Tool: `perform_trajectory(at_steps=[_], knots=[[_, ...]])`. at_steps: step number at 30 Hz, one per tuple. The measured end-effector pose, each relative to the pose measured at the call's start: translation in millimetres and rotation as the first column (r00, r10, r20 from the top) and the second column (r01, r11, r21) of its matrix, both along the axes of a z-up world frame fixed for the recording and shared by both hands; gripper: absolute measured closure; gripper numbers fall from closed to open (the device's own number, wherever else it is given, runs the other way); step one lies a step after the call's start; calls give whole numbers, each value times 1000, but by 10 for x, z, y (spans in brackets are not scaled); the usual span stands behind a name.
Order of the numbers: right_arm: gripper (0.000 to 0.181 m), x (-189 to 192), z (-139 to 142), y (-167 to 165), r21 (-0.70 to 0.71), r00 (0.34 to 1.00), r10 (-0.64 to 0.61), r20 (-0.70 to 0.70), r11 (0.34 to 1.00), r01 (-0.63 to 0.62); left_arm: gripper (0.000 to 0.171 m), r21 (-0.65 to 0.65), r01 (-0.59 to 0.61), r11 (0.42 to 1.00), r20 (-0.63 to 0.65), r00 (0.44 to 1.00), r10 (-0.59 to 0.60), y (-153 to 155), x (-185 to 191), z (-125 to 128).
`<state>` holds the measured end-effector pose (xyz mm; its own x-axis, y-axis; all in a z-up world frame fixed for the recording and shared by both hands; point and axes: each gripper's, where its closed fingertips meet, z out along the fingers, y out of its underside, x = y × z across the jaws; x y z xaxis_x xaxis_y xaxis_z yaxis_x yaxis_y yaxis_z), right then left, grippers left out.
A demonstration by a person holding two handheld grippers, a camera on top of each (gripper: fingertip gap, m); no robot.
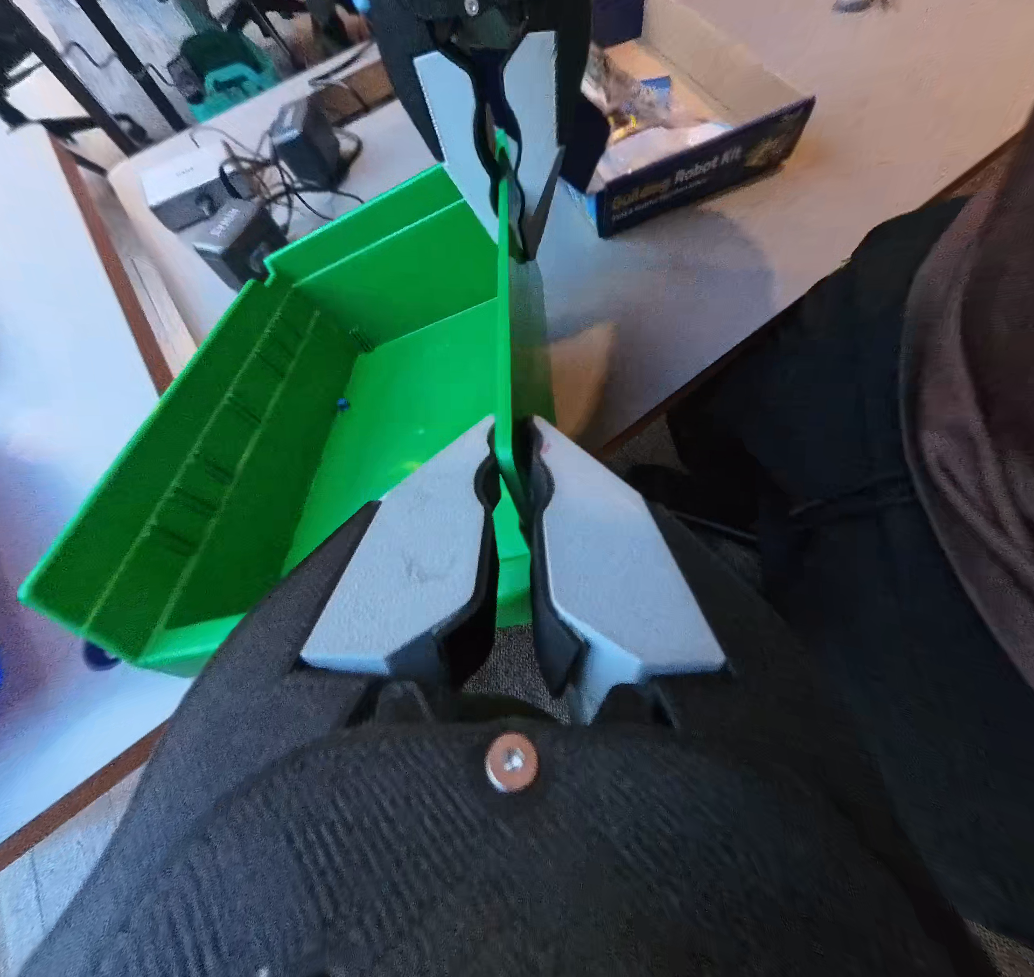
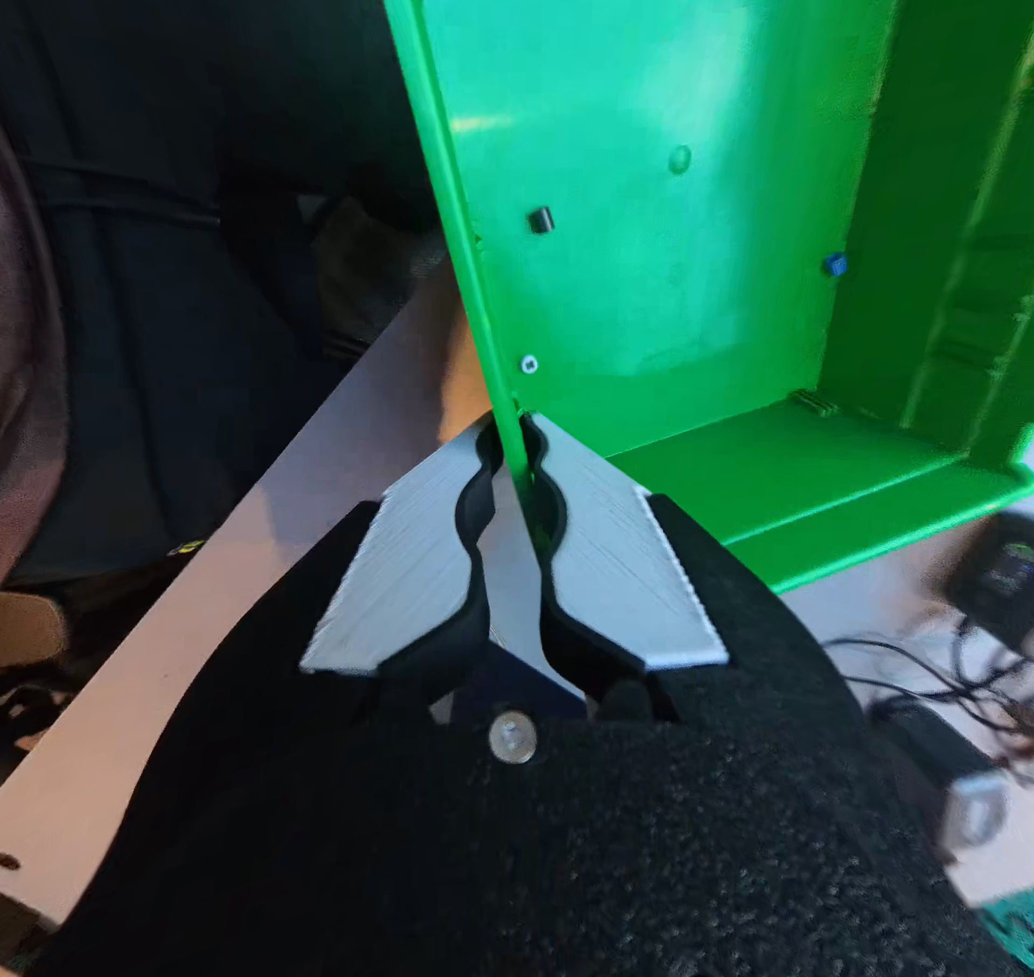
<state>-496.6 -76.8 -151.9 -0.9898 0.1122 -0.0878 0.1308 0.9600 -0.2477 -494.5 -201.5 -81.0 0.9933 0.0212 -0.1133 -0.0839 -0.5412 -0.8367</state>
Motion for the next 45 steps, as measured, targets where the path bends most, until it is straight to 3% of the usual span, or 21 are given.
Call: perform_trajectory(at_steps=[8, 15, 19, 22, 29, 32, 33, 35, 36, 38, 39, 42, 43, 45], knots=[[177, -545, 1210, -366, 52, 991, 29, -131, 998, -22, 171, 140, -41, 989, -50, 998, 48, -419, -461, 961], [177, -1792, 2007, -438, 252, 979, 181, -93, 956, -153, 170, 363, -152, 919, -1, 986, 164, -523, -1520, 1424], [178, -2512, 2423, -582, 366, 971, 231, 51, 901, -234, 171, 553, -290, 781, 207, 956, 209, -609, -2147, 1493], [178, -2952, 2554, -688, 455, 955, 223, 194, 842, -290, 171, 636, -389, 667, 357, 914, 193, -635, -2502, 1435], [180, -3515, 2663, -859, 618, 883, 141, 448, 665, -420, 171, 689, -585, 427, 619, 782, 72, -648, -2930, 1280], [179, -3725, 2741, -1027, 661, 861, 107, 497, 597, -455, 171, 687, -652, 321, 679, 733, 34, -705, -3060, 1273], [179, -3778, 2761, -1086, 670, 852, 94, 514, 576, -468, 170, 680, -664, 310, 690, 723, 34, -721, -3090, 1260], [179, -3837, 2769, -1173, 682, 830, 73, 553, 534, -501, 166, 623, -702, 346, 726, 683, 80, -741, -3149, 1171], [179, -3848, 2761, -1198, 687, 820, 61, 570, 512, -516, 163, 577, -710, 403, 734, 667, 125, -742, -3163, 1093], [180, -3883, 2740, -1235, 697, 805, 52, 591, 469, -542, 146, 429, -724, 539, 685, 651, 329, -801, -3204, 881], [180, -3888, 2735, -1248, 700, 797, 35, 602, 456, -549, 130, 389, -722, 573, 610, 668, 427, -865, -3217, 869], [180, -3918, 2704, -1270, 693, 779, 20, 627, 442, -569, 94, 305, -746, 591, 276, 664, 695, -1053, -3295, 960], [180, -3920, 2698, -1272, 684, 770, 30, 638, 439, -583, 76, 272, -759, 592, 161, 642, 749, -1080, -3327, 957], [180, -3900, 2679, -1308, 663, 753, 39, 657, 447, -601, 65, 241, -749, 617, 4, 636, 771, -1005, -3339, 925]])
